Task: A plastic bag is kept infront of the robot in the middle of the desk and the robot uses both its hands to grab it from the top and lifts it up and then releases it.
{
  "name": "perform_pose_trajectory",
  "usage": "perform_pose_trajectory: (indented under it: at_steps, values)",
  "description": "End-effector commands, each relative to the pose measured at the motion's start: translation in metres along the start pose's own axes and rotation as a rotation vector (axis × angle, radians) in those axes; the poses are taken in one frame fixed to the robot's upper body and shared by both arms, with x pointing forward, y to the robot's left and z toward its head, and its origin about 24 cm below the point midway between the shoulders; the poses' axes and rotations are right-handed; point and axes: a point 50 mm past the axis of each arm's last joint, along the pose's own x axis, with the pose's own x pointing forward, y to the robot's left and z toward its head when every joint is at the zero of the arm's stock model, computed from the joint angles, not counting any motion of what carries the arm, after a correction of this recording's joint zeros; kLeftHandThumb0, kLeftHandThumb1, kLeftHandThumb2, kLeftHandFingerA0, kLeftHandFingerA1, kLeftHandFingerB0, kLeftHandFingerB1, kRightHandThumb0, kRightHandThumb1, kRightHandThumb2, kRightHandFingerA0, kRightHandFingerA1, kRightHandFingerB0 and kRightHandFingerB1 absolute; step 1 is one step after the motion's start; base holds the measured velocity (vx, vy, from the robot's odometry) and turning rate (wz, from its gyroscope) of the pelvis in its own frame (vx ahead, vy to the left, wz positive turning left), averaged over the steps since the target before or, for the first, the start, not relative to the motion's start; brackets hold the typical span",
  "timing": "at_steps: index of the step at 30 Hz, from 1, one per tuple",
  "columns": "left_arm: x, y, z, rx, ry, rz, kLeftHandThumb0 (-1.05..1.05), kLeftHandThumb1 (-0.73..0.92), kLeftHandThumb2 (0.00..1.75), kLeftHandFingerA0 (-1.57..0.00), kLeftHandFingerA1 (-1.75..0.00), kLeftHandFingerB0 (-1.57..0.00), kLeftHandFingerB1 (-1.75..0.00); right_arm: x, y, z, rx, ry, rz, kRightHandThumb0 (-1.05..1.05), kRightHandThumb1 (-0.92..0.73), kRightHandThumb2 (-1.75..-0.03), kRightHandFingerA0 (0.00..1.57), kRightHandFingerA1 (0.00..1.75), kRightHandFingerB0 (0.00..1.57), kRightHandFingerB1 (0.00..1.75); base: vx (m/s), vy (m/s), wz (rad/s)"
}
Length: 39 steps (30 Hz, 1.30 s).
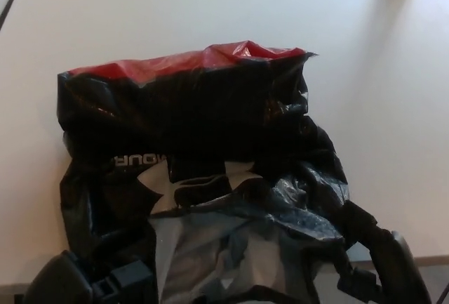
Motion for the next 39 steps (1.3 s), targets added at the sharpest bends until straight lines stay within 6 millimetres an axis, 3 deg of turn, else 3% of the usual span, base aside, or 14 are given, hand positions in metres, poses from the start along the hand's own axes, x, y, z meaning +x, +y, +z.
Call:
perform_pose_trajectory:
  at_steps: [1,13,14,15,20,28,31,32,33,34,35,36,37,39]
  values:
    - [0.009,0.025,-0.006,-0.017,-0.030,0.030,-0.37,0.74,0.62,-0.83,-1.75,-0.66,-1.68,-0.012,-0.003,-0.012,0.001,0.116,0.090,-0.49,-0.92,-0.60,0.68,1.75,0.42,1.74,0.00,0.000,0.00]
    - [0.048,0.081,-0.001,0.083,-0.231,0.207,-0.46,0.77,0.67,-0.83,-1.75,-0.74,-1.60,0.009,-0.030,0.031,0.001,-0.063,0.079,-0.46,-0.92,-0.61,0.65,1.75,0.38,1.70,0.00,0.000,0.00]
    - [0.051,0.085,0.000,0.093,-0.247,0.213,-0.44,0.85,0.63,-0.74,-1.75,-0.50,-1.72,0.012,-0.034,0.036,-0.028,-0.088,0.081,-0.68,-0.75,-0.93,0.83,1.36,0.49,1.14,0.00,0.000,0.00]
    - [0.058,0.093,0.000,0.115,-0.274,0.230,-0.51,0.78,0.70,-0.86,-1.72,-0.75,-1.60,0.019,-0.042,0.046,-0.070,-0.141,0.077,-0.43,-0.92,-0.60,0.65,1.75,0.38,1.68,0.00,0.000,0.00]
    - [0.070,0.108,0.008,0.140,-0.345,0.281,-0.51,0.76,0.70,-0.88,-1.69,-0.76,-1.58,0.029,-0.061,0.071,-0.146,-0.223,0.076,-0.43,-0.92,-0.61,0.64,1.75,0.38,1.68,0.00,0.000,0.00]
    - [0.101,0.188,0.025,0.523,-0.563,0.321,-0.54,0.82,0.65,-0.99,-1.65,-0.64,-1.54,0.036,-0.109,0.215,-0.207,-0.738,0.001,-0.35,-0.81,-0.63,0.86,1.75,0.61,1.57,0.00,0.000,0.00]
    - [0.113,0.223,0.042,0.662,-0.643,0.345,-0.53,0.76,0.63,-0.85,-1.75,-0.54,-1.52,0.031,-0.126,0.264,-0.360,-0.954,-0.095,-0.40,-0.82,-0.64,0.97,1.75,0.74,1.52,0.00,0.000,0.00]
    - [0.118,0.234,0.049,0.697,-0.683,0.389,-0.58,0.69,0.61,-0.91,-1.75,-0.62,-1.52,0.029,-0.131,0.278,-0.409,-1.014,-0.130,-0.42,-0.61,-0.98,1.29,1.42,0.93,1.15,0.00,0.000,0.00]
    - [0.122,0.243,0.056,0.716,-0.719,0.433,-0.58,0.69,0.61,-0.91,-1.75,-0.62,-1.52,0.027,-0.134,0.287,-0.447,-1.055,-0.160,-0.42,-0.61,-0.98,1.29,1.42,0.93,1.15,0.00,0.000,0.00]
    - [0.125,0.252,0.064,0.727,-0.767,0.452,-0.57,0.65,0.63,-0.86,-1.75,-0.61,-1.53,0.025,-0.137,0.294,-0.480,-1.079,-0.183,-0.41,-0.77,-0.70,0.99,1.73,0.85,1.44,0.00,0.000,0.00]
    - [0.126,0.264,0.075,0.714,-0.812,0.428,-0.72,0.49,0.88,-1.04,-1.43,-0.66,-1.20,0.021,-0.139,0.302,-0.518,-1.104,-0.215,-0.39,-0.80,-0.64,1.02,1.75,0.76,1.61,0.00,0.000,0.00]
    - [0.126,0.268,0.078,0.708,-0.824,0.416,-0.72,0.49,0.88,-1.04,-1.43,-0.66,-1.20,0.019,-0.140,0.305,-0.530,-1.110,-0.226,-0.39,-0.80,-0.64,1.02,1.75,0.76,1.61,0.00,0.000,0.00]
    - [0.127,0.270,0.082,0.629,-0.853,0.471,-0.67,0.65,0.64,-0.79,-1.75,-0.78,-1.39,0.016,-0.140,0.308,-0.532,-1.133,-0.234,-0.37,-0.79,-0.64,1.02,1.75,0.74,1.67,0.00,0.000,0.00]
    - [0.126,0.276,0.090,0.648,-0.883,0.444,-0.69,0.72,0.61,-0.82,-1.75,-0.80,-1.41,0.011,-0.141,0.311,-0.527,-1.149,-0.244,-0.36,-0.77,-0.64,1.04,1.75,0.78,1.61,0.00,0.000,0.00]
